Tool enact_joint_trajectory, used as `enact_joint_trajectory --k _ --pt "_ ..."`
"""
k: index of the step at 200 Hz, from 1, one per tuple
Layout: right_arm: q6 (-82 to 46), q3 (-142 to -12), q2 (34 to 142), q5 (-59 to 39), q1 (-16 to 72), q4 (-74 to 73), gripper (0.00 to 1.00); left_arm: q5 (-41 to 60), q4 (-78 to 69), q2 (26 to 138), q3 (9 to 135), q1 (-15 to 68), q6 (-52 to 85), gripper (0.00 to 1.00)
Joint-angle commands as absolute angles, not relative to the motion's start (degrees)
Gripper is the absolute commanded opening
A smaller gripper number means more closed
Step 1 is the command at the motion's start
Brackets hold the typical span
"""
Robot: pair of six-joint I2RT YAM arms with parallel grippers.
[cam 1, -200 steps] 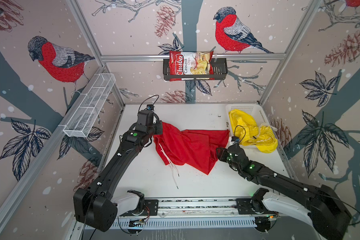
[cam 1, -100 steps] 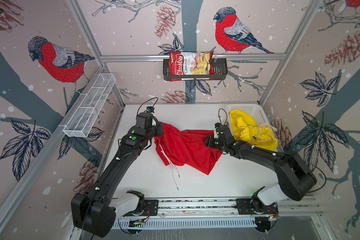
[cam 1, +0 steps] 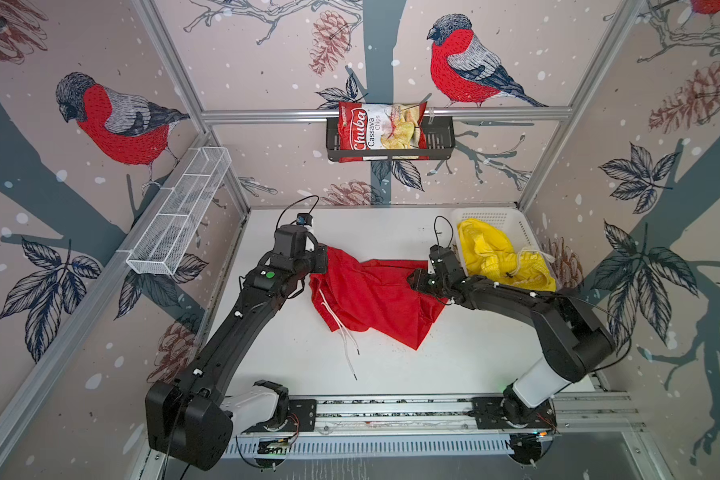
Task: Fold and stack the shorts
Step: 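Lift the red shorts high with both grippers, shaking them out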
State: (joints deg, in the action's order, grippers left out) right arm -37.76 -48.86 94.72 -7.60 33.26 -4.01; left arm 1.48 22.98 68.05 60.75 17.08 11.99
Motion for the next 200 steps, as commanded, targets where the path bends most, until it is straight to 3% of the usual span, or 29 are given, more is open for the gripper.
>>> enact_joint_trajectory --k 1,22,40,117,200 --pt "-39.7 -49.2 96.5 -13.1 33.5 -7.1 0.40 2.4 21.4 68.3 60.8 17.0 11.6 0.00" --pt "-40.0 -50.2 96.9 -16.3 33.4 -9.0 0.11 2.4 21.5 68.6 60.9 17.0 11.8 0.00" --pt "-38.3 -52.0 93.8 -15.8 32.4 -8.1 0.01 2.2 21.9 68.4 61.6 17.0 11.9 0.00" --pt "-28.5 -64.2 68.9 -1.1 20.4 1.2 0.03 -0.6 23.5 64.7 69.7 16.9 11.4 0.00" --pt "-27.9 -77.9 60.9 2.4 7.8 6.6 0.05 -8.6 31.9 70.2 92.3 16.6 10.6 0.00"
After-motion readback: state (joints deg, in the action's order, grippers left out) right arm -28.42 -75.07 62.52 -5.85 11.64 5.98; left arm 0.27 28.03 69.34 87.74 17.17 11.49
